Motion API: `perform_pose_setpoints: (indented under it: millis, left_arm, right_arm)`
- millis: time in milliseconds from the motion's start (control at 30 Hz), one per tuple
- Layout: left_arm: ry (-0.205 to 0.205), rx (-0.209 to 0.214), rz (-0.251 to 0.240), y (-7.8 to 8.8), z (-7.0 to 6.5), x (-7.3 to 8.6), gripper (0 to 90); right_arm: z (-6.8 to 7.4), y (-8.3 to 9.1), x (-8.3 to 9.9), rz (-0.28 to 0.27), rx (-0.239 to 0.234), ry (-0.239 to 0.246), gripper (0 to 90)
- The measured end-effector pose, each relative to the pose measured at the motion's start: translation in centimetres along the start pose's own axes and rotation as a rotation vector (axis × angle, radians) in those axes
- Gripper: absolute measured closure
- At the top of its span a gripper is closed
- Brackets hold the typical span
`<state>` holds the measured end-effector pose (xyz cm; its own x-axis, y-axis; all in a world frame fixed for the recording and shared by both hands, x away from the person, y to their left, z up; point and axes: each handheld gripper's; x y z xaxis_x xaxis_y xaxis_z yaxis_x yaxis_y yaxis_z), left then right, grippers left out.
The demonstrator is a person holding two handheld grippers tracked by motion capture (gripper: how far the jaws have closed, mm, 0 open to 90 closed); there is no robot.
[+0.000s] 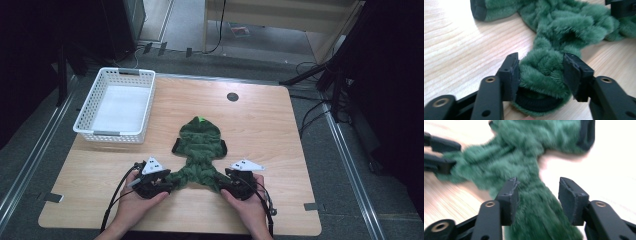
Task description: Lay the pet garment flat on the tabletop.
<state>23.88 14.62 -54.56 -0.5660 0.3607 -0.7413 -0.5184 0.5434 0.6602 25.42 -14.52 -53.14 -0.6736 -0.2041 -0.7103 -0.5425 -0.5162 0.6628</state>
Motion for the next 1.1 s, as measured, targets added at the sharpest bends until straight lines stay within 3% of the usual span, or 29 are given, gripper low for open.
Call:
perform_pose_setpoints:
  millis: [100, 167, 233, 367, 467, 500, 533, 667, 733, 867, 967, 1067, 1100]
  left_arm:
    - [-0.025, -0.017, -0.003, 0.1, -0.1, 0.1, 64.5]
    - [-0.050, -0.038, -0.012, 0.1, 0.1, 0.3, 70.9]
    - [-0.035, -0.031, -0.017, 0.2, 0.5, 0.5, 73.7]
    - [-0.001, -0.007, -0.031, 0.3, 1.4, 0.7, 73.5]
    - [0.020, 0.046, -0.078, 0.6, 1.3, 0.9, 60.1]
    - [0.020, 0.046, -0.078, 0.6, 1.3, 0.9, 55.5]
    - [0.039, 0.071, -0.106, 1.0, 1.3, 1.1, 53.4]
    - [0.059, 0.073, -0.119, 1.7, 1.6, 1.4, 52.4]
    - [0.055, 0.068, -0.116, 1.8, 1.7, 1.5, 52.7]
    - [0.051, 0.061, -0.161, 2.6, 1.9, 1.9, 48.5]
    - [0.079, -0.011, -0.226, 3.9, 2.3, 2.1, 30.9]
    - [0.105, -0.034, -0.240, 4.6, 2.7, 2.3, 14.6]
    - [0.116, -0.048, -0.249, 5.4, 3.4, 2.7, 12.9]
  right_arm:
    - [-0.3, -0.2, 0.6, 0.016, -0.019, 0.001, 59.0]
    - [-0.2, -0.2, 1.0, 0.019, -0.005, 0.050, 70.7]
    - [-0.3, -0.3, 1.0, 0.019, 0.007, 0.063, 73.8]
    - [-1.3, -0.3, 0.9, 0.008, 0.007, 0.035, 74.0]
    - [-1.3, -0.2, 0.9, -0.018, -0.018, 0.034, 66.4]
    - [-1.2, 0.0, 1.0, -0.038, -0.025, 0.033, 62.7]
    - [-1.0, 0.3, 1.0, -0.059, -0.038, 0.029, 58.9]
    - [-0.6, 1.2, 1.0, -0.092, -0.044, 0.035, 52.0]
    - [-0.6, 1.2, 1.1, -0.090, -0.047, 0.036, 51.1]
    - [-0.9, 1.8, 1.6, -0.110, -0.036, 0.051, 45.9]
    - [-1.8, 2.8, 1.6, -0.145, -0.034, 0.026, 32.2]
    - [-2.5, 3.4, 1.6, -0.172, -0.031, 0.012, 25.4]
    - [-3.1, 3.9, 1.5, -0.191, -0.023, 0.005, 19.1]
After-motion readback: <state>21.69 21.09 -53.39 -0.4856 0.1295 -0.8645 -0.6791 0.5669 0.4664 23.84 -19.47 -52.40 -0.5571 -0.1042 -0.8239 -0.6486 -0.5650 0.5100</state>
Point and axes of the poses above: each handheld gripper's, and its own axes: y roughly backward along the jaws, x roughly out of its underside, z roughly to its left, and after that the axes turned 4 degrees about -y, right-handed
